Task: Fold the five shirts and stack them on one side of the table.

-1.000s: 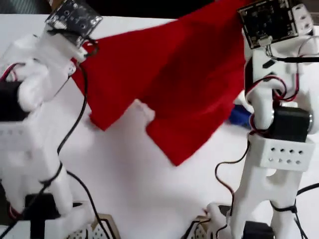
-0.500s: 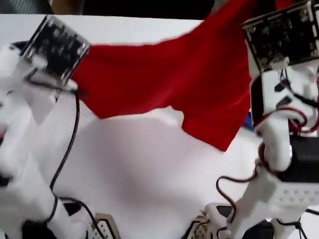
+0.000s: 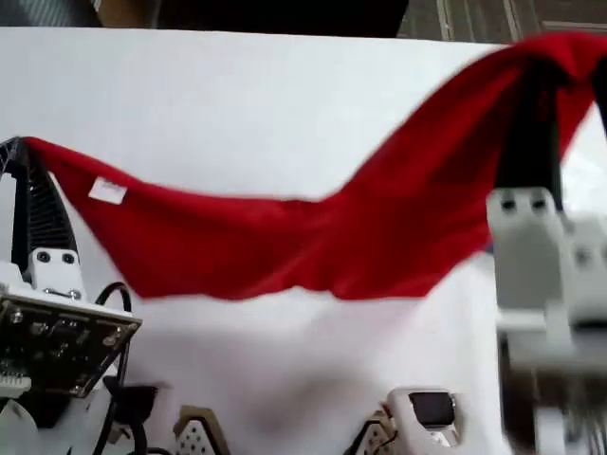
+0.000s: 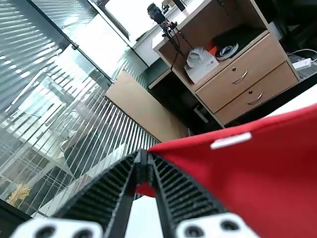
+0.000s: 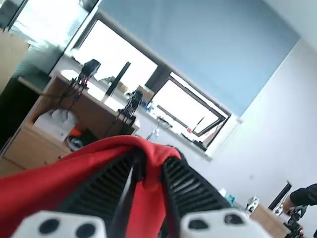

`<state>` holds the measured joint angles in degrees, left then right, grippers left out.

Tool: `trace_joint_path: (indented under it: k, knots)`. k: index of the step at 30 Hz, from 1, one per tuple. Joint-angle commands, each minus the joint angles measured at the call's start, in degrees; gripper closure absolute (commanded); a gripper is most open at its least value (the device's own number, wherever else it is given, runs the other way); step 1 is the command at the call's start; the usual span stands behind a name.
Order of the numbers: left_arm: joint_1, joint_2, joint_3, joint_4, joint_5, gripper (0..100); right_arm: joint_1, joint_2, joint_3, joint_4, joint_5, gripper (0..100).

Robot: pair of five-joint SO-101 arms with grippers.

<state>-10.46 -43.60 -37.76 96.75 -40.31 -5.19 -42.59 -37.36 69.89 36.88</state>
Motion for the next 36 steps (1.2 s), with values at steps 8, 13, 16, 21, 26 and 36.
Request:
trace_joint_path:
  k: [8,13,16,21,26,36]
  knots:
    - [-0.4,4.3,0.2,-1.7,0.6,97,-0.1,6.4,0.9,-3.2,-0.1,97.8]
    - [-0.1,13.8,0.2,-3.8,0.6,97,-0.1,16.4,3.3,-6.6,-0.2,97.8]
    - [1.7,21.6,0.1,-4.3,0.4,97,-0.1,22.4,4.7,-9.1,-0.2,97.8]
    - [2.8,37.1,-0.3,-9.8,0.5,97,0.0,32.5,6.4,-13.0,0.0,97.8]
    - [2.8,51.2,-0.3,-17.1,0.5,97,0.0,43.3,6.0,-16.1,-0.1,97.8]
    - [2.8,61.9,-0.3,-16.8,0.2,97,0.8,53.8,6.2,-14.5,0.0,97.8]
